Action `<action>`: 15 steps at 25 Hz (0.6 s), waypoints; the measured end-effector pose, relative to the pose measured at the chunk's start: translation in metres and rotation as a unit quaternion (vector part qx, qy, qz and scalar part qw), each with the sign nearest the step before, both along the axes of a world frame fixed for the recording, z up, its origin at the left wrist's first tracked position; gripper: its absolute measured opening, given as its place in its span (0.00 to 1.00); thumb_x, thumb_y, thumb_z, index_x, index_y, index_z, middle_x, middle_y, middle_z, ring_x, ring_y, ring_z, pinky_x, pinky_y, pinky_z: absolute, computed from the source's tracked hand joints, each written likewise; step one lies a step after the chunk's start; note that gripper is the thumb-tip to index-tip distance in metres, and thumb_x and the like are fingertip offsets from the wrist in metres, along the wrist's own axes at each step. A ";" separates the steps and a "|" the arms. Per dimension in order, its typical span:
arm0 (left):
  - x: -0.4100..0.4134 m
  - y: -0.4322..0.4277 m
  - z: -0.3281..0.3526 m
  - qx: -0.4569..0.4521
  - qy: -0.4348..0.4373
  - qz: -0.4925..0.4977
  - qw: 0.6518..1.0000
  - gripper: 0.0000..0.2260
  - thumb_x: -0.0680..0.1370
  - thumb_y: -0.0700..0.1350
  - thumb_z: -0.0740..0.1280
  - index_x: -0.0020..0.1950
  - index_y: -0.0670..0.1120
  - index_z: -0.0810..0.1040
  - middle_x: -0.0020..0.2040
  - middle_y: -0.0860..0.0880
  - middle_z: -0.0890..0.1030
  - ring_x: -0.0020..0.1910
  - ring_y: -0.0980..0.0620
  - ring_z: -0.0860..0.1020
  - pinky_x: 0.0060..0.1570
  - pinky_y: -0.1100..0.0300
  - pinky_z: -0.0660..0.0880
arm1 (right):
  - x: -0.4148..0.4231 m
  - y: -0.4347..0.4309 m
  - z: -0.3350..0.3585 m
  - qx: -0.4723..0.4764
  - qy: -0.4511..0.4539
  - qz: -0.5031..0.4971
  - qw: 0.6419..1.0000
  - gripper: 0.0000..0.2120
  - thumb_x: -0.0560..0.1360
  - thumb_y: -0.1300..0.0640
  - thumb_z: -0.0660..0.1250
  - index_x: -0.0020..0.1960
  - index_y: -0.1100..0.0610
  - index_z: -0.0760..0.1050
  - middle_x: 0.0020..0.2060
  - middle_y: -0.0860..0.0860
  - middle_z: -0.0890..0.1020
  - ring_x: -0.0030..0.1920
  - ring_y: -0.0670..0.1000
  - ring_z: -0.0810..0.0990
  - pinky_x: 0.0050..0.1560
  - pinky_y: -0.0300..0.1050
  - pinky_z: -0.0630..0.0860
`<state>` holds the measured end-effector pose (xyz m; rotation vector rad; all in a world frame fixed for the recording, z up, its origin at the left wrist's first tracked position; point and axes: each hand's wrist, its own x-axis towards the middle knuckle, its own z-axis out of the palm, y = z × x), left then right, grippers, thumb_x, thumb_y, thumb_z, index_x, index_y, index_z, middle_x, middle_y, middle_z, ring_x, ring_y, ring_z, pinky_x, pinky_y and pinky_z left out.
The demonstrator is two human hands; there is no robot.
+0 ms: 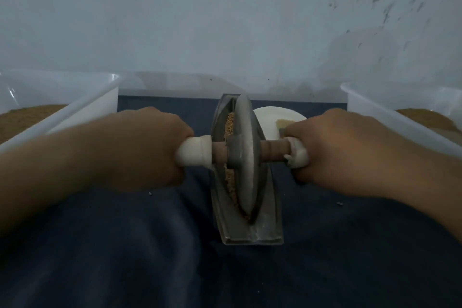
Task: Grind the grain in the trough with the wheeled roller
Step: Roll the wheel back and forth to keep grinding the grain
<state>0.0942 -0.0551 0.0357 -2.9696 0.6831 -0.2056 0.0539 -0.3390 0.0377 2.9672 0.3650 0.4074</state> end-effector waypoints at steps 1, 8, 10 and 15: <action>0.003 0.000 0.001 0.000 0.018 -0.002 1.000 0.17 0.55 0.63 0.59 0.42 0.67 0.73 0.30 0.58 0.77 0.30 0.61 0.75 0.29 0.62 0.70 | 0.003 -0.001 0.001 0.006 0.024 -0.007 1.000 0.17 0.56 0.34 0.56 0.40 0.40 0.71 0.28 0.45 0.74 0.28 0.45 0.73 0.26 0.42 0.65; 0.073 -0.026 -0.032 -0.027 -0.161 0.061 0.985 0.05 0.72 0.54 0.67 0.42 0.57 0.73 0.37 0.54 0.74 0.33 0.50 0.72 0.30 0.58 0.63 | 0.086 0.008 -0.039 -0.070 -0.213 -0.027 0.974 0.10 0.71 0.51 0.71 0.38 0.51 0.70 0.28 0.48 0.72 0.27 0.53 0.70 0.28 0.39 0.55; 0.080 -0.031 -0.040 -0.029 -0.235 0.081 0.968 0.07 0.74 0.51 0.68 0.40 0.55 0.70 0.34 0.51 0.74 0.30 0.49 0.69 0.29 0.59 0.60 | 0.105 0.010 -0.041 -0.040 -0.228 -0.034 0.972 0.05 0.75 0.53 0.67 0.42 0.52 0.73 0.31 0.49 0.75 0.30 0.55 0.73 0.28 0.41 0.62; 0.047 -0.024 -0.048 -0.057 -0.256 0.063 0.963 0.09 0.73 0.51 0.67 0.38 0.53 0.68 0.31 0.52 0.69 0.26 0.51 0.63 0.28 0.61 0.57 | 0.077 0.007 -0.036 -0.049 -0.216 0.006 0.975 0.10 0.72 0.52 0.70 0.41 0.50 0.69 0.31 0.47 0.72 0.30 0.53 0.71 0.27 0.41 0.59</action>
